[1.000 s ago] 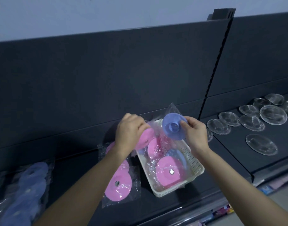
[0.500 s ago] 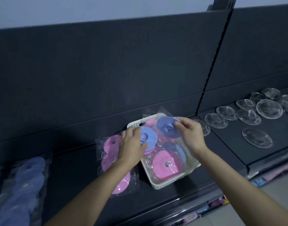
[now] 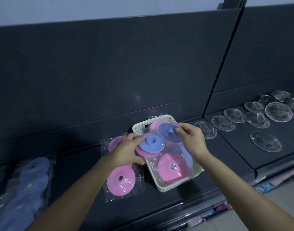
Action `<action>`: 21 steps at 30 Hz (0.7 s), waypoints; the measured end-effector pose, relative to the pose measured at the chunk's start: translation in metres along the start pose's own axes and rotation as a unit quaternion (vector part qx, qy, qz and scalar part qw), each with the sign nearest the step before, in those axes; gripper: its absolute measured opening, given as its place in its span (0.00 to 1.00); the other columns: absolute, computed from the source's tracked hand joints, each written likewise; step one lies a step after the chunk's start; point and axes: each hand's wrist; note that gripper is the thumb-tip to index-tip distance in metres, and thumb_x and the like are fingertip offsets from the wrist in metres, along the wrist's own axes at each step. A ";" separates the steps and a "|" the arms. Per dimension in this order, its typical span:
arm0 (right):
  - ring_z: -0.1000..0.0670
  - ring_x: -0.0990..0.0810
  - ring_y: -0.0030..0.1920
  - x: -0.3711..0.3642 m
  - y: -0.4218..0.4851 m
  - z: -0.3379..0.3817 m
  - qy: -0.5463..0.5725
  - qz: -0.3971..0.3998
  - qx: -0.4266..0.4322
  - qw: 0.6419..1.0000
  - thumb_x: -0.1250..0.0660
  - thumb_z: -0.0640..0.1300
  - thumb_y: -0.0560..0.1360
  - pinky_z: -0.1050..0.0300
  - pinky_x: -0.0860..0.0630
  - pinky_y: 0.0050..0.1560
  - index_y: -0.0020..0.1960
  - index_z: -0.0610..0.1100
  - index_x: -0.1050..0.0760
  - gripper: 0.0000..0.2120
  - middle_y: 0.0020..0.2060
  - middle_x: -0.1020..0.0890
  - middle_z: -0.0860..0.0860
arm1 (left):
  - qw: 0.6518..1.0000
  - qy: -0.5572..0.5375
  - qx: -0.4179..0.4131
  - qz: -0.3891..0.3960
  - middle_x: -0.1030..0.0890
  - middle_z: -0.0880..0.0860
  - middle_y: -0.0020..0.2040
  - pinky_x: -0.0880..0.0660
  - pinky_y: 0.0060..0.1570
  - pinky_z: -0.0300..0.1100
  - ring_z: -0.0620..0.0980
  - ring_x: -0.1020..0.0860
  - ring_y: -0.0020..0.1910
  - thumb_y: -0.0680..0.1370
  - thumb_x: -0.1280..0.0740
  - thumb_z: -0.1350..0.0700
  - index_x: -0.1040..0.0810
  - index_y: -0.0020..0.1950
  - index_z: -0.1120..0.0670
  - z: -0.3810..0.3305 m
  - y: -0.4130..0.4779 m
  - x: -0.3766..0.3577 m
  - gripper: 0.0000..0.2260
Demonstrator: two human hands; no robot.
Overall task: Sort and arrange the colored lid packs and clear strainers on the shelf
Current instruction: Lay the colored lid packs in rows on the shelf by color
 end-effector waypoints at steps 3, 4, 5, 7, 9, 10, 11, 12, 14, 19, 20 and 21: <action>0.58 0.23 0.38 -0.006 0.002 0.000 -0.006 0.002 0.000 1.000 0.37 0.34 0.77 0.62 0.26 0.43 0.41 0.52 0.19 0.16 0.36 0.17 0.54 | 0.999 -0.020 -0.023 -0.041 0.33 0.47 0.61 0.41 0.68 0.37 0.46 0.37 0.63 0.66 0.22 0.47 0.31 0.71 0.44 -0.005 -0.002 0.006 0.35; 0.57 0.23 0.38 -0.008 0.004 0.001 -0.006 0.002 0.003 1.000 0.37 0.34 0.77 0.61 0.27 0.43 0.41 0.52 0.19 0.16 0.37 0.18 0.53 | 0.999 -0.011 -0.026 -0.037 0.34 0.47 0.61 0.41 0.68 0.38 0.46 0.38 0.62 0.66 0.23 0.45 0.30 0.70 0.42 -0.006 -0.002 0.007 0.34; 0.56 0.23 0.39 -0.010 0.004 0.003 -0.008 0.003 0.005 1.000 0.37 0.34 0.77 0.61 0.27 0.43 0.41 0.52 0.19 0.16 0.37 0.18 0.52 | 0.999 -0.001 -0.026 -0.029 0.34 0.47 0.61 0.41 0.68 0.39 0.47 0.38 0.62 0.66 0.24 0.43 0.30 0.69 0.41 -0.007 -0.002 0.008 0.33; 0.56 0.24 0.38 -0.014 0.006 0.005 -0.011 0.007 0.009 1.000 0.37 0.34 0.77 0.64 0.28 0.41 0.40 0.51 0.19 0.15 0.36 0.18 0.52 | 1.000 0.010 -0.016 -0.022 0.35 0.47 0.65 0.41 0.69 0.43 0.48 0.39 0.64 0.65 0.25 0.40 0.29 0.69 0.40 -0.011 -0.004 0.007 0.33; 0.57 0.24 0.37 -0.018 0.006 0.006 -0.006 0.008 0.010 1.000 0.37 0.33 0.76 0.68 0.28 0.39 0.41 0.49 0.19 0.14 0.36 0.19 0.52 | 0.999 0.000 -0.007 -0.040 0.33 0.47 0.67 0.40 0.70 0.45 0.48 0.37 0.66 0.66 0.26 0.40 0.28 0.68 0.42 -0.020 -0.005 0.002 0.31; 0.57 0.24 0.37 -0.020 0.006 0.006 -0.004 0.008 0.009 1.000 0.37 0.33 0.76 0.68 0.28 0.38 0.42 0.47 0.18 0.13 0.36 0.19 0.51 | 0.999 -0.019 -0.004 -0.051 0.31 0.48 0.67 0.39 0.69 0.45 0.48 0.35 0.66 0.67 0.27 0.43 0.27 0.68 0.45 -0.026 -0.005 -0.001 0.29; 0.57 0.24 0.36 -0.021 0.005 0.007 -0.001 0.008 0.006 1.000 0.36 0.33 0.76 0.69 0.28 0.38 0.42 0.46 0.18 0.12 0.36 0.18 0.50 | 0.997 -0.054 0.003 -0.060 0.29 0.48 0.65 0.37 0.68 0.45 0.48 0.32 0.65 0.70 0.28 0.47 0.26 0.67 0.47 -0.029 -0.005 -0.004 0.26; 0.57 0.24 0.36 -0.023 0.005 0.007 0.004 0.005 0.006 1.000 0.36 0.33 0.76 0.69 0.28 0.38 0.42 0.46 0.18 0.12 0.36 0.18 0.50 | 0.992 -0.098 0.004 -0.073 0.25 0.48 0.62 0.34 0.66 0.46 0.48 0.29 0.62 0.73 0.29 0.50 0.24 0.66 0.50 -0.031 -0.005 -0.007 0.21; 0.59 0.24 0.35 -0.024 0.006 0.009 0.017 -0.009 0.013 1.000 0.36 0.33 0.76 0.69 0.28 0.38 0.41 0.47 0.19 0.13 0.36 0.19 0.51 | 0.980 -0.166 0.003 -0.111 0.19 0.50 0.55 0.28 0.59 0.47 0.49 0.22 0.54 0.77 0.32 0.53 0.20 0.60 0.50 -0.031 -0.006 -0.010 0.12; 0.62 0.20 0.40 -0.027 0.011 0.023 0.075 -0.059 0.065 0.993 0.36 0.32 0.76 0.69 0.25 0.44 0.47 0.49 0.19 0.13 0.37 0.16 0.59 | 0.935 -0.248 0.038 -0.250 0.32 0.51 0.29 0.35 0.33 0.43 0.45 0.35 0.29 0.80 0.37 0.55 0.29 0.32 0.60 -0.032 -0.009 0.002 0.17; 0.61 0.19 0.43 -0.029 0.011 0.026 0.082 -0.058 0.078 0.992 0.36 0.33 0.76 0.68 0.25 0.47 0.47 0.49 0.18 0.13 0.39 0.15 0.60 | 0.917 -0.287 0.048 -0.272 0.32 0.52 0.31 0.34 0.33 0.44 0.45 0.35 0.31 0.80 0.37 0.56 0.29 0.34 0.62 -0.032 -0.009 0.006 0.17; 0.59 0.18 0.45 -0.032 0.011 0.027 0.087 -0.057 0.089 0.991 0.35 0.33 0.76 0.66 0.24 0.50 0.48 0.50 0.18 0.14 0.41 0.15 0.59 | 0.897 -0.330 0.066 -0.286 0.29 0.53 0.33 0.30 0.35 0.45 0.46 0.32 0.34 0.80 0.38 0.56 0.26 0.37 0.64 -0.033 -0.010 0.009 0.15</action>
Point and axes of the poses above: each hand's wrist, its own y-axis towards the middle knuckle, its own x-axis out of the back of the hand, z = x × y
